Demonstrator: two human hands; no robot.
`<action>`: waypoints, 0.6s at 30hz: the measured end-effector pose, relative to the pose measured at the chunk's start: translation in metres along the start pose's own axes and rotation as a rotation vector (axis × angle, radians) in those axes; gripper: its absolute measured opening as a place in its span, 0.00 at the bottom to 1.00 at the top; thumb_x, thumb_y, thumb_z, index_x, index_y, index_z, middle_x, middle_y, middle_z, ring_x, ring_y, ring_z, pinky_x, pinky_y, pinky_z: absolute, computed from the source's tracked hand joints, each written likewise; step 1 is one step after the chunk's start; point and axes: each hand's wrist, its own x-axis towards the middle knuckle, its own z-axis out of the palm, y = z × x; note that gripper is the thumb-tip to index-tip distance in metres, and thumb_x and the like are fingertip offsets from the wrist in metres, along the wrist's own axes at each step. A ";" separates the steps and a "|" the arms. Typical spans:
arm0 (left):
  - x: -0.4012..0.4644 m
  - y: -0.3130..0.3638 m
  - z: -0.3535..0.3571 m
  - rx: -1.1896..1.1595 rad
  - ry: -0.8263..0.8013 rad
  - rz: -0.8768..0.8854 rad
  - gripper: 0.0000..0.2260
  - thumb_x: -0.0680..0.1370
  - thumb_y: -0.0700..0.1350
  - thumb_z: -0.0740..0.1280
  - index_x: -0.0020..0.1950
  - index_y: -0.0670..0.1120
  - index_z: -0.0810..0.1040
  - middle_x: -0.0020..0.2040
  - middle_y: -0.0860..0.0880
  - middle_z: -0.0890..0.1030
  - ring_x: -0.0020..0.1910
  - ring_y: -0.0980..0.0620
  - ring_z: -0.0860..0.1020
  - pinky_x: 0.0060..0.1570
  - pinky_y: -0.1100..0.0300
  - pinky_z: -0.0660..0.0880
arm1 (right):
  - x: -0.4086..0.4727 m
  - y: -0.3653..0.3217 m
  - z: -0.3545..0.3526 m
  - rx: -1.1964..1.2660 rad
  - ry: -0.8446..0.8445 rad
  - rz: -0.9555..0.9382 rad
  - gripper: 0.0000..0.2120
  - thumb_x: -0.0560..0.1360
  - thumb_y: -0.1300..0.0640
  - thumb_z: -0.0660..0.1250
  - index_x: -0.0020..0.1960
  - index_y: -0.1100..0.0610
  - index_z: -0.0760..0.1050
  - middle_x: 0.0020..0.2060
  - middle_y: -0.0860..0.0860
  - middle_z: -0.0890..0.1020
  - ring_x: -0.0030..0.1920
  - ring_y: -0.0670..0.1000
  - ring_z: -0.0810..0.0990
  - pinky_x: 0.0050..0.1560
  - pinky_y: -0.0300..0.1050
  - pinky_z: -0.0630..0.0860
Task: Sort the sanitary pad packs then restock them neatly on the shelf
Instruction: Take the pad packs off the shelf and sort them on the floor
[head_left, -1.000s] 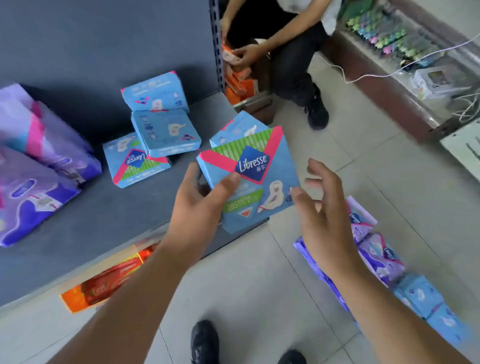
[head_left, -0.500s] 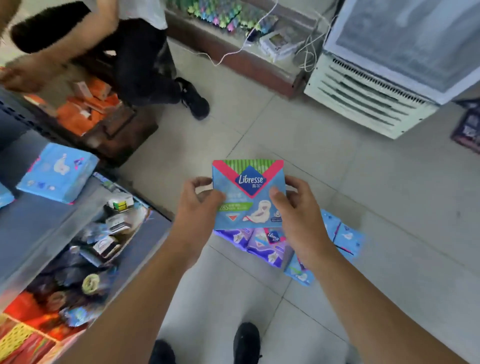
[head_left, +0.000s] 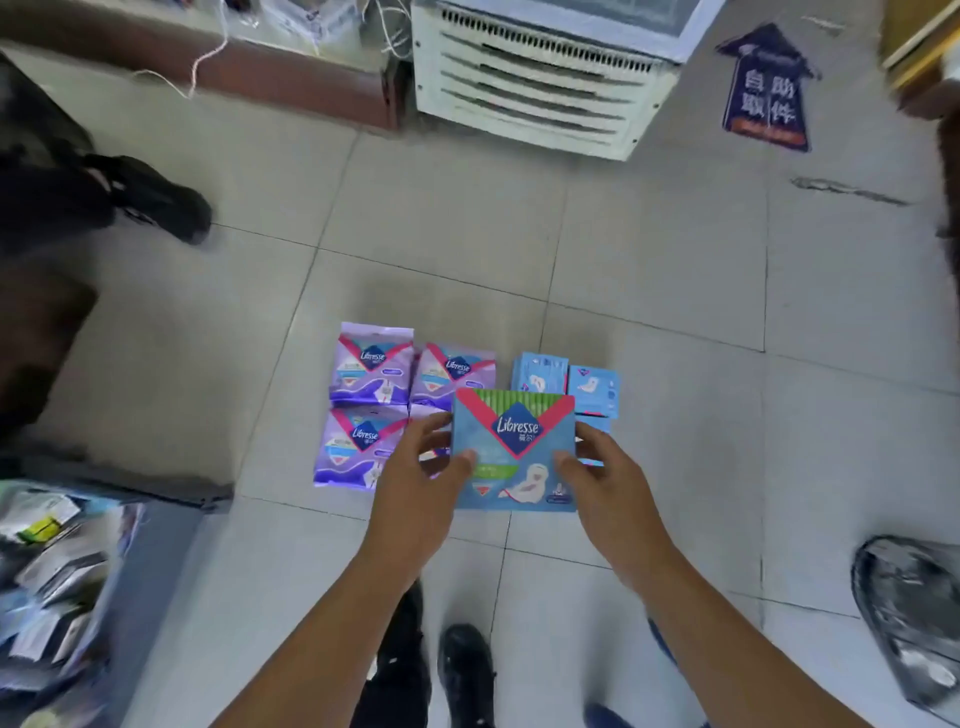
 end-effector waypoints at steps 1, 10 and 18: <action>0.006 -0.009 0.006 0.035 -0.036 -0.023 0.13 0.77 0.42 0.70 0.55 0.59 0.74 0.54 0.57 0.81 0.50 0.57 0.81 0.40 0.65 0.78 | 0.003 0.012 -0.003 -0.013 0.019 0.026 0.11 0.79 0.59 0.65 0.60 0.50 0.76 0.47 0.47 0.82 0.41 0.45 0.83 0.34 0.33 0.74; 0.031 -0.110 0.063 0.294 -0.187 -0.153 0.14 0.78 0.40 0.67 0.58 0.58 0.72 0.49 0.55 0.81 0.43 0.63 0.79 0.35 0.75 0.71 | 0.032 0.130 -0.025 -0.100 0.069 0.307 0.10 0.79 0.56 0.66 0.59 0.52 0.72 0.48 0.46 0.79 0.46 0.49 0.83 0.34 0.34 0.74; 0.079 -0.228 0.126 0.450 -0.147 -0.384 0.11 0.78 0.46 0.66 0.59 0.47 0.70 0.56 0.49 0.80 0.48 0.56 0.79 0.37 0.68 0.71 | 0.098 0.252 -0.039 -0.249 0.013 0.375 0.09 0.78 0.57 0.65 0.59 0.53 0.72 0.53 0.49 0.80 0.47 0.47 0.81 0.36 0.32 0.73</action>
